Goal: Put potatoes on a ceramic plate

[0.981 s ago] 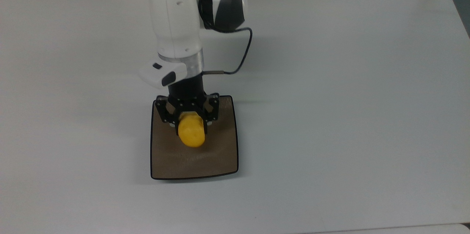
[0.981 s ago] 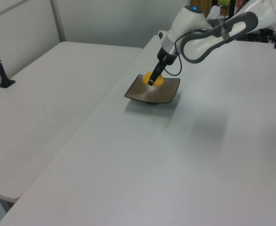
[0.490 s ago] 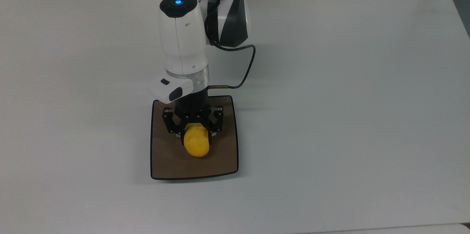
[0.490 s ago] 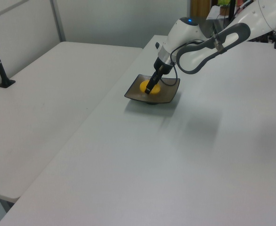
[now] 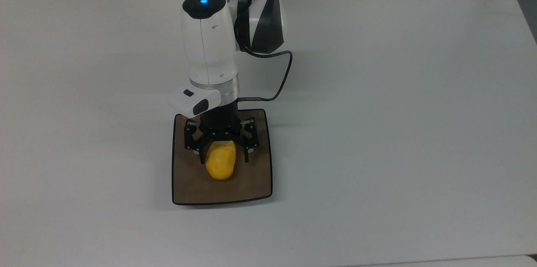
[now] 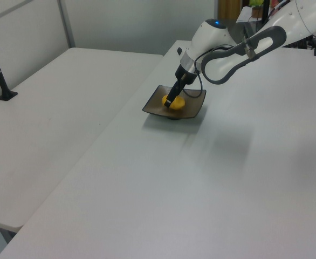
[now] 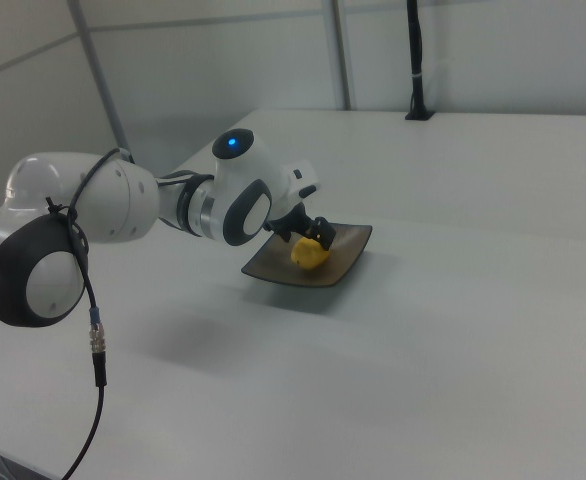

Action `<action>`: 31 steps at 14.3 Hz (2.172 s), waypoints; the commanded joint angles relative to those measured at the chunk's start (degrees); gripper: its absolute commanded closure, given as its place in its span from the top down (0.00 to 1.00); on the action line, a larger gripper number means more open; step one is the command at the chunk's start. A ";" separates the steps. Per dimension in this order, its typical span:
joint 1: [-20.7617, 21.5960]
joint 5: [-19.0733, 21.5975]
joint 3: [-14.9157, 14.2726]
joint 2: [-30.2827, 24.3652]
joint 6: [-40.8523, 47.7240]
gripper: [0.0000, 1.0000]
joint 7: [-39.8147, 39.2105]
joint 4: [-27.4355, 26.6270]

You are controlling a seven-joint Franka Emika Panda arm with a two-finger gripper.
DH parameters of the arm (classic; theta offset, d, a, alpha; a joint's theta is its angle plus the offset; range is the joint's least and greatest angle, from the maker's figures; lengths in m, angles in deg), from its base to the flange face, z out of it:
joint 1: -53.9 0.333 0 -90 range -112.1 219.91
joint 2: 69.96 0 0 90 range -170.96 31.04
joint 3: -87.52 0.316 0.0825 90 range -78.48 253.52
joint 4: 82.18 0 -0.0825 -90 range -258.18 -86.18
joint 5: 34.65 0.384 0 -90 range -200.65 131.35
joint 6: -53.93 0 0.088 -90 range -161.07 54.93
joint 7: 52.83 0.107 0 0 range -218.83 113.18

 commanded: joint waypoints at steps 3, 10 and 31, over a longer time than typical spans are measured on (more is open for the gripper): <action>0.47 -2.44 -0.18 -8.67 6.79 1.00 0.97 -3.74; -1.11 -2.35 -0.88 -26.86 37.37 1.00 1.15 -4.01; 2.66 -1.74 -3.78 -43.59 54.28 1.00 -2.19 -12.19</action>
